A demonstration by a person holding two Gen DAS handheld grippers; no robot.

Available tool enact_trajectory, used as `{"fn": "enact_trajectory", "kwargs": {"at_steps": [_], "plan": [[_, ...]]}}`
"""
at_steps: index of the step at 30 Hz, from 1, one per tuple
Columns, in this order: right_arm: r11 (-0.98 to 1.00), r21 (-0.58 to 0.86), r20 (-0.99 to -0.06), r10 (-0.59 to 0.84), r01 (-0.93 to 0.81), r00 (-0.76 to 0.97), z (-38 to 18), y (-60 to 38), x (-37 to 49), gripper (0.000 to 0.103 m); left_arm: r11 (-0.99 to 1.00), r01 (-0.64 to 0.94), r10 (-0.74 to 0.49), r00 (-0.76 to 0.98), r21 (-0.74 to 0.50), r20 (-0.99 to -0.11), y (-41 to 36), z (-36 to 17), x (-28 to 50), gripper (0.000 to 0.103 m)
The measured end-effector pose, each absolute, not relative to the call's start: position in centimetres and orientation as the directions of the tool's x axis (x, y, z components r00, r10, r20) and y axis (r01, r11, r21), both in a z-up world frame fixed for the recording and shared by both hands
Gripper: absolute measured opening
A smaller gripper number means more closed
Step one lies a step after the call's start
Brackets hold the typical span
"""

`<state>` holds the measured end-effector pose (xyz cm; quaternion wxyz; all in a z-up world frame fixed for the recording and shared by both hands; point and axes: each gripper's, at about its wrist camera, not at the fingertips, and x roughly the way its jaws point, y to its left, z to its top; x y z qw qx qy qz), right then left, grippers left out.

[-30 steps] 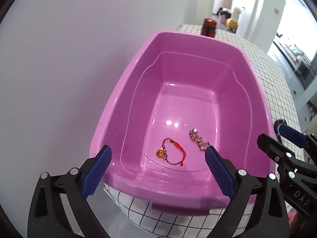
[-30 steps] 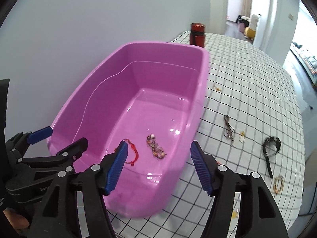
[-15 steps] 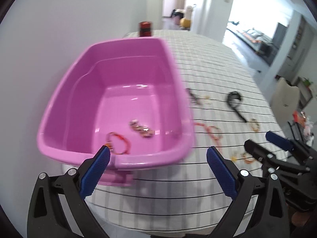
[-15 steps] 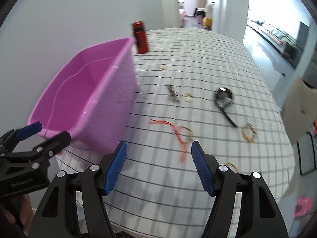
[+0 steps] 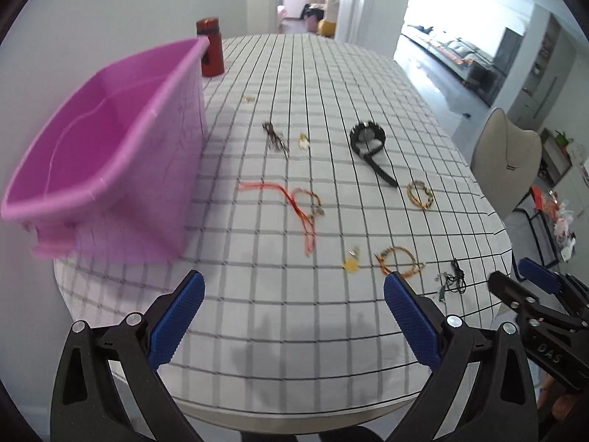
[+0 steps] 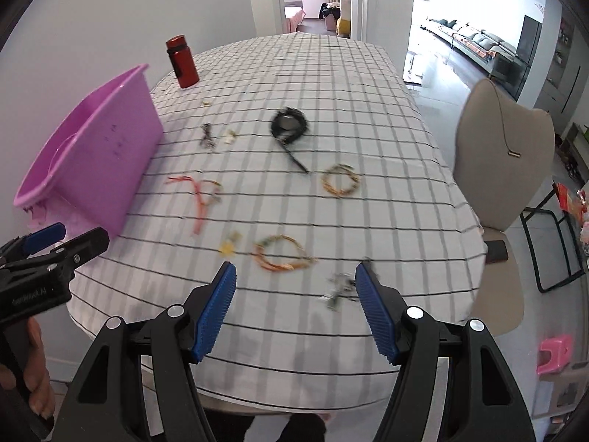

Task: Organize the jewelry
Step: 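Move both tools back over the table toward remaining jewelry, then close left tool on yellow flower charm while right tool grips black cord necklace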

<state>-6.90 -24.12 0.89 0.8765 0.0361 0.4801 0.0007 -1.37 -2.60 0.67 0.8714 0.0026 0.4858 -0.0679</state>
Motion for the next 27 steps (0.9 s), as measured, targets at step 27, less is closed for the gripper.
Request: {"fn": "enact_trajectory", "kwargs": {"at_steps": [27], "plan": [[0.991, 0.11, -0.792, 0.037, 0.082, 0.61, -11.0, -30.9, -5.2, 0.065, 0.995, 0.094, -0.035, 0.604, 0.028, -0.796, -9.2, -11.9, 2.8, 0.096]]}}
